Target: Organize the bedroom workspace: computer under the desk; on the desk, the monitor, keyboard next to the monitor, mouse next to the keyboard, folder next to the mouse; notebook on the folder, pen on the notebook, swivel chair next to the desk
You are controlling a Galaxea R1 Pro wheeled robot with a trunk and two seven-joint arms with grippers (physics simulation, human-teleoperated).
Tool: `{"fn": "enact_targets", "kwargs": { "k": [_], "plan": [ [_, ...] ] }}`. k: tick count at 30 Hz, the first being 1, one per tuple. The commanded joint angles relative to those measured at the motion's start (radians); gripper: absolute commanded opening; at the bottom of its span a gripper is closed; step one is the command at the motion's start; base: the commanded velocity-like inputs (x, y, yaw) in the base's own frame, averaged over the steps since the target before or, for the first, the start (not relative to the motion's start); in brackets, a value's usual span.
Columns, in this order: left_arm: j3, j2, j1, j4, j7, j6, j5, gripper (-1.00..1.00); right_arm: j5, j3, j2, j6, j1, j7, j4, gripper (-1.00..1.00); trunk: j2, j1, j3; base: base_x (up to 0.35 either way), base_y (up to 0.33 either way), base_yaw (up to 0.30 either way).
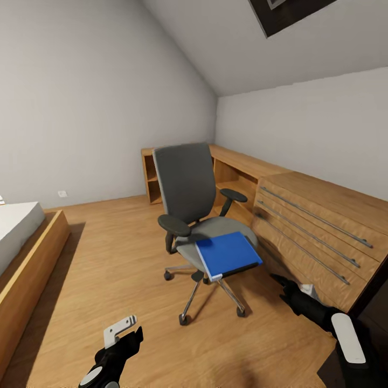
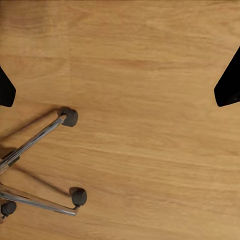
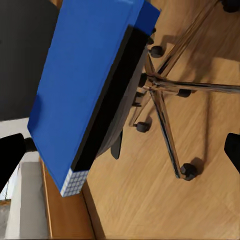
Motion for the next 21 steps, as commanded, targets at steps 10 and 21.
{"fn": "enact_targets", "kwargs": {
  "k": [10, 21],
  "plan": [
    [-0.002, 0.001, 0.0, -0.002, 0.007, 0.002, 0.006, 1.0, -0.175, -0.039, -0.088, 0.122, -0.001, 0.049, 0.002, 1.0, -0.071, 0.038, -0.032, 0.0, 0.0, 0.0],
    [-0.003, 0.001, 0.0, -0.002, 0.007, 0.002, 0.006, 1.0, -0.233, -0.046, -0.106, 0.169, -0.001, 0.057, 0.015, 1.0, -0.148, 0.081, -0.067, 0.0, 0.0, 0.0]
  ]
}}
